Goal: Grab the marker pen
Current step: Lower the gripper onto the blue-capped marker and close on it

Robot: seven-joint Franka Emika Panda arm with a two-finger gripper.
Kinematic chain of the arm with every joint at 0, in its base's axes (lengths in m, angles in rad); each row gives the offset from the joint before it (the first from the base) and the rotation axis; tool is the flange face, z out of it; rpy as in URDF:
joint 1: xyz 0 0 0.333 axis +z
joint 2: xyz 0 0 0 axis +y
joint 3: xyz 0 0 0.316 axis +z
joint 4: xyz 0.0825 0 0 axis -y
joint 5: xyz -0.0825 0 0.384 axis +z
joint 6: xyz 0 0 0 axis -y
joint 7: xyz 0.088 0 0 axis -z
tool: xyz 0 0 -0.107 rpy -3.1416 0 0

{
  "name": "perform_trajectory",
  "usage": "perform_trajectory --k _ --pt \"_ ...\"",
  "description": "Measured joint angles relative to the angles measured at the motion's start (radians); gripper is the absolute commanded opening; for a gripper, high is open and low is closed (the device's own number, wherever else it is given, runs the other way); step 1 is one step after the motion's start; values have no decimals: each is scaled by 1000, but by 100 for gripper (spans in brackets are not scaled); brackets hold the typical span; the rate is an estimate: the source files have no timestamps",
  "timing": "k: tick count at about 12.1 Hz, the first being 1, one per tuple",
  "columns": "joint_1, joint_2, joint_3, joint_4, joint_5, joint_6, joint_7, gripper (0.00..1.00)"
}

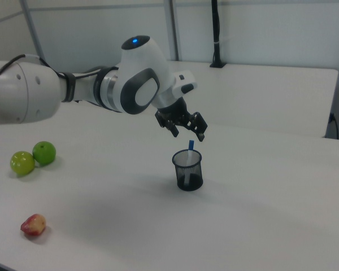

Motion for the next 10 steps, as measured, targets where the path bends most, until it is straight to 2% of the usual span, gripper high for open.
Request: perform_trajectory --k 2,4,6,10 --pt "0 28 0 0 0 47 0 96" --pt "0 62 0 0 0 92 0 82" --pt "0 85 0 0 0 134 0 60" --pt "0 89 0 2 0 139 0 40"
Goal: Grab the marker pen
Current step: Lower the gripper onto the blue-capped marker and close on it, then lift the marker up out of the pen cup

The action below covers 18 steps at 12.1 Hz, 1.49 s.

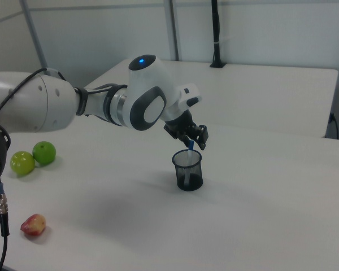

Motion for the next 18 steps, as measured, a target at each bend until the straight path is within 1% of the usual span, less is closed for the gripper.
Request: perform_trajectory --k 1,4,8,12,18 --pt "0 0 0 0 0 0 0 37" --pt "0 0 0 0 0 0 0 24" --pt "1 0 0 0 0 0 0 14" --pt "1 0 0 0 0 0 0 7" --pt "1 0 0 9 0 0 0 3"
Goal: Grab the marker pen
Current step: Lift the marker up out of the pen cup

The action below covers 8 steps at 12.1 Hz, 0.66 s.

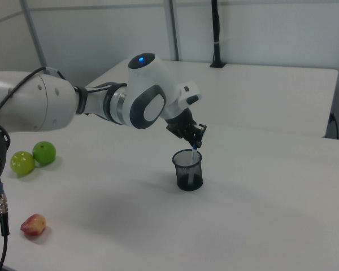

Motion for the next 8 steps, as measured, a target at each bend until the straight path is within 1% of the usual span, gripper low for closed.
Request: perform_trajectory --k 2,5,6,8 --pt "0 -8 0 15 0 0 0 3" --pt "0 -48 0 25 1 0 0 3" --pt "0 -70 0 25 10 -2 0 3" --pt "0 -117 0 31 51 -7 0 3"
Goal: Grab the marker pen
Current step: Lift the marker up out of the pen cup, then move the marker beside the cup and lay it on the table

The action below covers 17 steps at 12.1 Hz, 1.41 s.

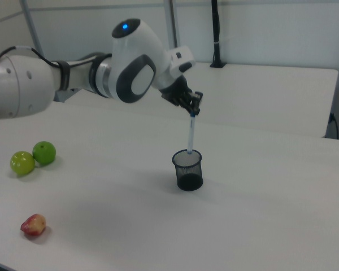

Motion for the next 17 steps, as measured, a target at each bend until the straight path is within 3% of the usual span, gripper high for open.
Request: perform_trajectory --k 4,8,17 --pt "0 -83 0 21 26 -15 0 3" --pt "8 -87 14 18 28 -74 0 3" --pt "211 -28 23 9 71 -388 67 5"
